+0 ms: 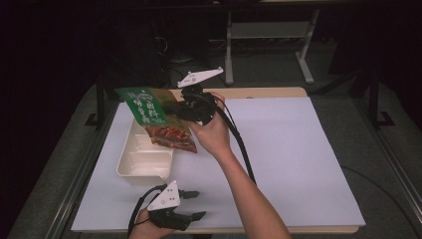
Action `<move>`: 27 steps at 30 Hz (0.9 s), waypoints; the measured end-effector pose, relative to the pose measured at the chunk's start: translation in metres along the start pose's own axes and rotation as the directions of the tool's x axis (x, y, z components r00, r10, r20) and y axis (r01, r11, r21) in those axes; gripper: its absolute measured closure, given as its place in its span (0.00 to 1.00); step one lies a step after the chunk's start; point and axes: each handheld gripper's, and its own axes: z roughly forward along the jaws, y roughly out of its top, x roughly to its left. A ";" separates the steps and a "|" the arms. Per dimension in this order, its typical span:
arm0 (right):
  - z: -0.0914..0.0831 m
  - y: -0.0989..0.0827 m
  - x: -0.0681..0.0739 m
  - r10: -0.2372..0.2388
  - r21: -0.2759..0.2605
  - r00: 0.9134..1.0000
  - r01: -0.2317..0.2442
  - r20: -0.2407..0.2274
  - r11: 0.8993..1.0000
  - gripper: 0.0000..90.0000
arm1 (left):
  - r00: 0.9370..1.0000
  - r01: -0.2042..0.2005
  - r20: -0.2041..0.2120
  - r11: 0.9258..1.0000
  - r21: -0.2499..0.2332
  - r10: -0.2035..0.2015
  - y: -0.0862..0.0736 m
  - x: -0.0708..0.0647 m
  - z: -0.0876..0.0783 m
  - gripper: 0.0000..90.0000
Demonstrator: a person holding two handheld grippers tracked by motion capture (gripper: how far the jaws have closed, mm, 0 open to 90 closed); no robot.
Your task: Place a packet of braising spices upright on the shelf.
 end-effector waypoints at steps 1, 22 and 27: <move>0.005 0.000 -0.001 0.004 0.005 1.000 -0.004 -0.003 1.000 0.99 | 1.000 0.000 0.002 1.000 0.002 0.000 0.000 0.000 0.000 0.42; 0.052 0.003 -0.007 0.007 -0.007 1.000 -0.007 -0.030 1.000 0.99 | 1.000 0.000 -0.007 1.000 0.011 0.000 -0.008 0.007 -0.007 0.40; 0.065 0.003 -0.009 0.017 -0.009 0.999 -0.017 -0.039 1.000 0.99 | 1.000 0.005 -0.013 1.000 -0.001 -0.005 -0.008 0.008 -0.008 0.40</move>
